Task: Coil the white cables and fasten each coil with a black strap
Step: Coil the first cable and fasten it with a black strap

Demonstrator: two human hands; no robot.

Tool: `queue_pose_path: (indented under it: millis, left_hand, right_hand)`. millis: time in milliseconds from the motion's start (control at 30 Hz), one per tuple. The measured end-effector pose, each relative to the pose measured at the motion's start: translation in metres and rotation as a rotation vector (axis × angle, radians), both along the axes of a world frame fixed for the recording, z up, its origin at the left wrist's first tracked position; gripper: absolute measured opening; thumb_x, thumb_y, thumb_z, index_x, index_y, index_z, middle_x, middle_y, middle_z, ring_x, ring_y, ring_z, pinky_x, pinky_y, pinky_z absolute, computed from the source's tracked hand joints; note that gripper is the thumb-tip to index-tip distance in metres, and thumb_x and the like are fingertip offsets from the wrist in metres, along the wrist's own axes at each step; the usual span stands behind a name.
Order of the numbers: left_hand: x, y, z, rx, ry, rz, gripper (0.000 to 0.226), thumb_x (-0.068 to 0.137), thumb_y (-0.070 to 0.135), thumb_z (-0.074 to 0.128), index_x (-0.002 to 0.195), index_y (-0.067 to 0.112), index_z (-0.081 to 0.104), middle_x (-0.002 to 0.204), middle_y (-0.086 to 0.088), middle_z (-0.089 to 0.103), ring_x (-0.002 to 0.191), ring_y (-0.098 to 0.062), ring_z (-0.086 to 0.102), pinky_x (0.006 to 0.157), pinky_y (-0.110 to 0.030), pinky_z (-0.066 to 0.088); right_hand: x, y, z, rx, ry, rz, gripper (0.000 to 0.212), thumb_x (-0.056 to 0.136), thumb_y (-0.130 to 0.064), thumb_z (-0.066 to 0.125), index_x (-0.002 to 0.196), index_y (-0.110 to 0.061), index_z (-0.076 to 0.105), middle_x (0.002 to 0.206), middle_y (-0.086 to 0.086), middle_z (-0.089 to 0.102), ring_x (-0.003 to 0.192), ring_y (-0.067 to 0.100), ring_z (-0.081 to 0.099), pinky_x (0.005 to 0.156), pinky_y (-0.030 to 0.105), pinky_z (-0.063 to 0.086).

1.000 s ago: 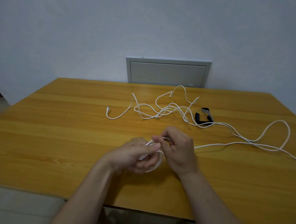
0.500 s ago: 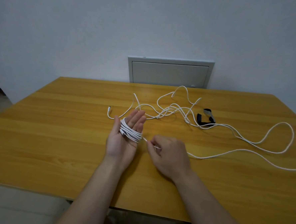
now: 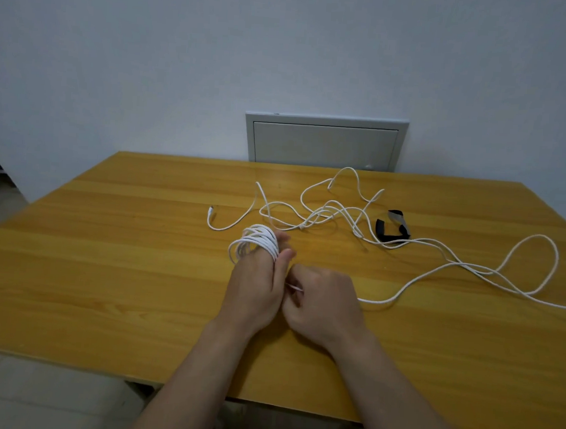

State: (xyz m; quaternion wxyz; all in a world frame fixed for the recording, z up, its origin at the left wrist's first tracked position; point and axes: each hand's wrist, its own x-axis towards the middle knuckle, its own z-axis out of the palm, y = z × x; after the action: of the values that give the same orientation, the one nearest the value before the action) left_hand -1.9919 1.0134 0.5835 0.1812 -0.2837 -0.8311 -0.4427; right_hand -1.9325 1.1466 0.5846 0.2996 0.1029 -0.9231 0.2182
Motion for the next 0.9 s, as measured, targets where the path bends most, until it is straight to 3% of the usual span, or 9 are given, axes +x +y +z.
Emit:
queue_pose_path:
  millis: [100,200,367,467,567,700,900]
  left_hand:
    - [0.003,-0.005,-0.001,-0.18,0.067,0.087,0.039,0.102,0.042,0.035,0.095,0.018,0.065,0.087,0.001,0.067,0.084,-0.026,0.063,0.073,-0.043,0.047]
    - [0.005,-0.008,0.0,-0.207,0.048,0.111,0.048,0.097,0.048,0.031,0.072,0.016,0.056,0.068,0.005,0.053,0.069,-0.023,0.051,0.061,-0.039,0.036]
    - [0.008,-0.013,0.008,0.114,-0.381,-0.303,0.051,0.1,0.052,0.04,0.058,0.025,0.049,0.055,0.01,0.038,0.054,-0.011,0.035,0.055,-0.032,0.028]
    - [0.011,-0.015,0.015,0.157,-0.539,-0.459,0.054,0.093,0.056,0.052,0.05,0.026,0.043,0.049,0.009,0.033,0.047,-0.011,0.027,0.049,-0.026,0.022]
    - [0.013,-0.021,0.017,0.226,-0.726,-0.635,0.059,0.086,0.062,0.067,0.052,0.022,0.041,0.05,0.0,0.029,0.045,-0.013,0.022,0.045,-0.022,0.021]
    - [0.014,-0.026,0.017,0.364,-0.992,-0.816,0.063,0.082,0.061,0.075,0.06,0.018,0.035,0.05,0.01,0.028,0.038,-0.003,0.02,0.04,-0.017,0.017]
    - [0.022,-0.032,0.029,0.54,-1.158,-1.156,0.049,0.102,0.046,0.055,0.065,0.021,0.035,0.041,0.006,0.017,0.036,-0.014,0.01,0.047,-0.029,0.02]
  right_hand:
    - [0.001,0.004,0.002,-0.037,0.116,-0.005,0.02,0.084,-0.031,0.059,0.067,-0.025,0.05,0.059,-0.006,0.057,0.053,0.018,0.054,0.045,0.037,0.042]
    - [0.001,0.007,0.002,-0.052,0.256,0.018,0.023,0.081,-0.023,0.07,0.064,-0.02,0.055,0.057,-0.007,0.051,0.051,0.015,0.048,0.044,0.037,0.041]
    - [-0.002,0.014,0.003,-0.082,0.372,0.025,0.041,0.081,-0.039,0.084,0.065,-0.014,0.055,0.06,-0.004,0.048,0.055,0.016,0.045,0.053,0.033,0.035]
    - [-0.004,0.014,0.003,-0.105,0.377,0.05,0.034,0.082,-0.031,0.085,0.071,-0.012,0.059,0.068,-0.004,0.052,0.064,0.014,0.046,0.057,0.035,0.038]
    - [-0.005,0.013,0.004,-0.132,0.367,0.103,0.028,0.089,-0.033,0.074,0.077,-0.011,0.061,0.073,-0.003,0.054,0.069,0.013,0.047,0.061,0.035,0.039]
    - [-0.002,0.01,0.007,-0.173,0.338,0.134,0.027,0.094,-0.034,0.064,0.081,-0.01,0.062,0.073,-0.001,0.055,0.068,0.015,0.048,0.062,0.036,0.041]
    - [0.005,0.011,0.013,-0.236,0.356,0.118,0.027,0.103,-0.02,0.05,0.083,-0.007,0.063,0.077,0.002,0.06,0.067,0.02,0.052,0.06,0.041,0.043]
